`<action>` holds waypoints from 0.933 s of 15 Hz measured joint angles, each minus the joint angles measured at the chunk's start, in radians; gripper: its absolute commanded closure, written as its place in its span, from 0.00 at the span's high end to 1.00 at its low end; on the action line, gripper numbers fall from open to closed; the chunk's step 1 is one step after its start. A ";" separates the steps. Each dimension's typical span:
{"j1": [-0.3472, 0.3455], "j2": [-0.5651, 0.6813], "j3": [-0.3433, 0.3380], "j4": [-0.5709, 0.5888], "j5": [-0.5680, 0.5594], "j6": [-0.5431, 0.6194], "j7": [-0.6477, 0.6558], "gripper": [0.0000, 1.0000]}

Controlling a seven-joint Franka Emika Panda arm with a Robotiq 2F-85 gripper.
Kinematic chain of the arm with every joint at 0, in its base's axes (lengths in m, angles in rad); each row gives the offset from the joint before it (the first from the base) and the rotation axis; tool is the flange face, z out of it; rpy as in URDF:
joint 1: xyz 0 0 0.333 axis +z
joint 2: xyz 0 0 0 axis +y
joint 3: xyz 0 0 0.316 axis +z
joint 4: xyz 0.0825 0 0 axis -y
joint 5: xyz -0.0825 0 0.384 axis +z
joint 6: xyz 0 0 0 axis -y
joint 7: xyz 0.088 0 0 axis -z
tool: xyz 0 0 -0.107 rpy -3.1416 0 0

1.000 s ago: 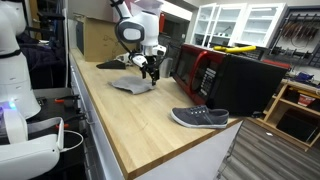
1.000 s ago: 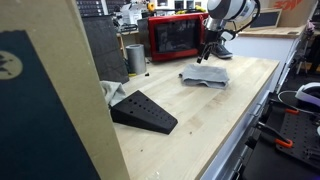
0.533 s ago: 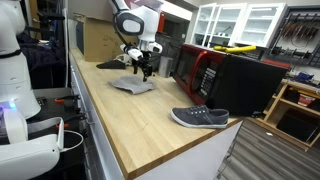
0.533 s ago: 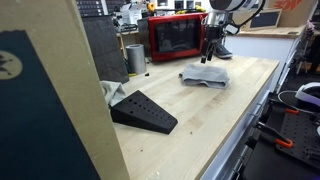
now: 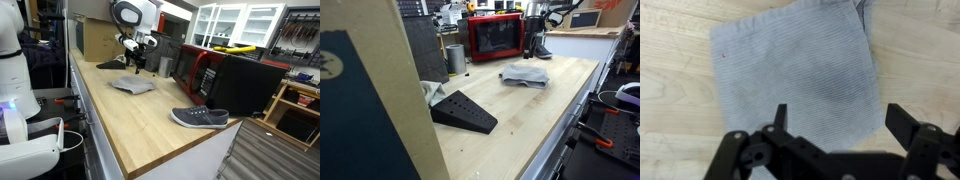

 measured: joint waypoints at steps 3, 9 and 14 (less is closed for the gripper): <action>0.000 0.010 -0.005 0.000 0.000 0.001 0.000 1.00; 0.005 0.012 -0.007 0.000 0.005 0.002 -0.005 1.00; 0.040 -0.011 -0.007 -0.004 0.026 0.016 0.005 1.00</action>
